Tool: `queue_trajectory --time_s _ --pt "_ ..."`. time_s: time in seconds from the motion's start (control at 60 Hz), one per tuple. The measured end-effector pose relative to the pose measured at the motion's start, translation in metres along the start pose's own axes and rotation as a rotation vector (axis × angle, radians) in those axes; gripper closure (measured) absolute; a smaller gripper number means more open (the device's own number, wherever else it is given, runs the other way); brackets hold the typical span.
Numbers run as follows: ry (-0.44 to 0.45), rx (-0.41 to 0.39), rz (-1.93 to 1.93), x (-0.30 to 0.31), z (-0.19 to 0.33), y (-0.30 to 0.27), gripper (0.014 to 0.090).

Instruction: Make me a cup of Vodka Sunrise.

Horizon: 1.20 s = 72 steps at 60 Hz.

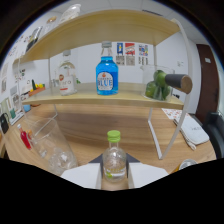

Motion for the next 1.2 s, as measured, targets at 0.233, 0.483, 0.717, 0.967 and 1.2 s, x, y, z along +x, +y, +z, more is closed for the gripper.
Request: queue_trajectory --time_s 0.233,0.483,0.717,0.967,1.2 --pt "0.008 -0.086 0.026 0.0 0.01 0.023 0.0693" --pt "0.022 -0.123 0.005 -0.002 0.001 0.032 0.0679" --pt "0.072 -0.15 0.059 0.002 -0.025 0.024 0.0349" --pt "0.146 -0.079 0.064 -0.014 -0.094 -0.033 0.0194" --pt "0.145 -0.114 0.065 -0.075 -0.151 -0.047 0.0201"
